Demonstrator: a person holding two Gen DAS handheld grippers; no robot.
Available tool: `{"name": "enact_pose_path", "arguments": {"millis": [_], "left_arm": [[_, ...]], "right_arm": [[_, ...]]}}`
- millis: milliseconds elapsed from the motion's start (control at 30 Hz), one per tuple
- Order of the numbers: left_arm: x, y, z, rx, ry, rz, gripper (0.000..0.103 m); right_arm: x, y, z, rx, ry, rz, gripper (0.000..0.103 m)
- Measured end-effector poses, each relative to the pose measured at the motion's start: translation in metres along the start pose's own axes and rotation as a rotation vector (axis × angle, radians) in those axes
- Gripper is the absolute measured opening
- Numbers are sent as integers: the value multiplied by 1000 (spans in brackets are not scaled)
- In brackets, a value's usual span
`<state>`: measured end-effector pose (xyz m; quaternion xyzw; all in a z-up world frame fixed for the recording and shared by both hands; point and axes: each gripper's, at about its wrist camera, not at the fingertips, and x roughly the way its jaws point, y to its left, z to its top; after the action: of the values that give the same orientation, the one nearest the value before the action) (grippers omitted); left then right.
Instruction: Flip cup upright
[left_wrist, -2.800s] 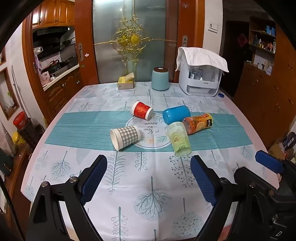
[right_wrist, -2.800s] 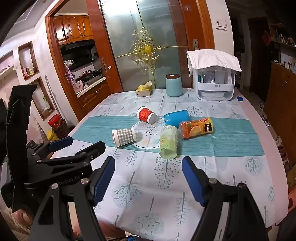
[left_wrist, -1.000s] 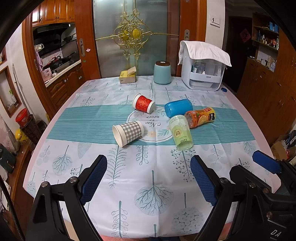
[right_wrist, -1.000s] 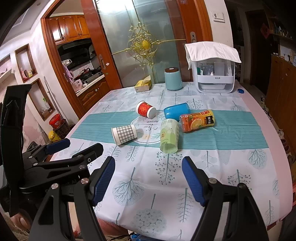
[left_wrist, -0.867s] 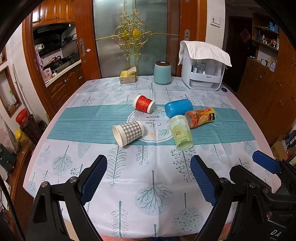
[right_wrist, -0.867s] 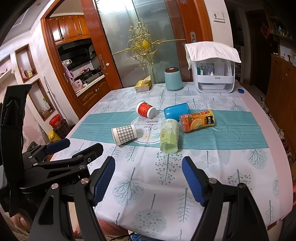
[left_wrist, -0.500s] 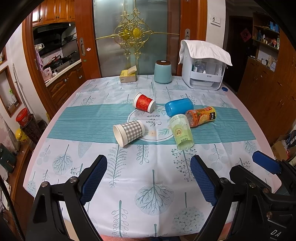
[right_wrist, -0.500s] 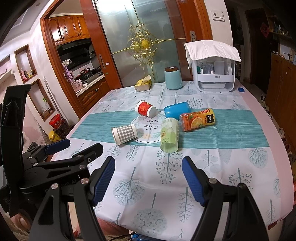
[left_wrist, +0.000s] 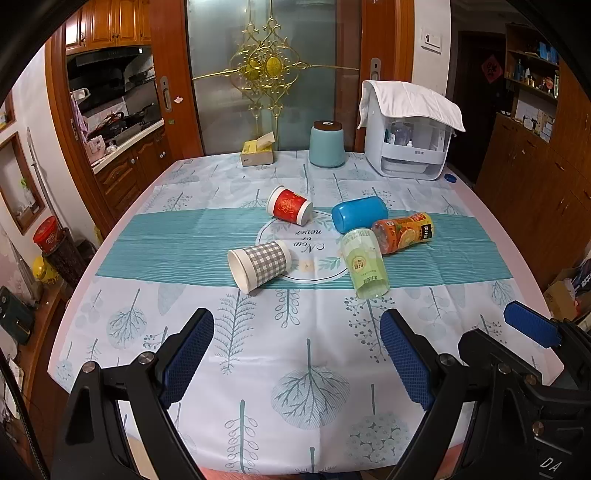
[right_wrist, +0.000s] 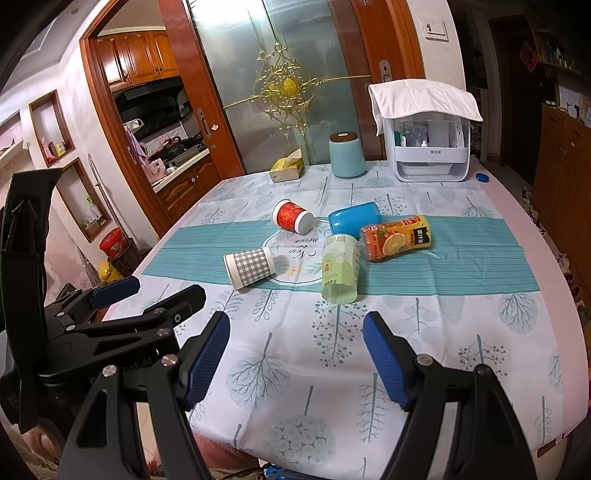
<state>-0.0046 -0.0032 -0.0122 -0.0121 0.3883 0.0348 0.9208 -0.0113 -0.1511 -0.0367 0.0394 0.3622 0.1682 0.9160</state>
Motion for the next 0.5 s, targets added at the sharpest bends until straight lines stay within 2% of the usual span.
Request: {"name": "enact_pose_path", "arguments": {"millis": [500], "left_arm": [[9, 1, 8, -1, 7, 7, 90]], "right_arm": [[3, 3, 0, 1, 9, 6, 75]]}}
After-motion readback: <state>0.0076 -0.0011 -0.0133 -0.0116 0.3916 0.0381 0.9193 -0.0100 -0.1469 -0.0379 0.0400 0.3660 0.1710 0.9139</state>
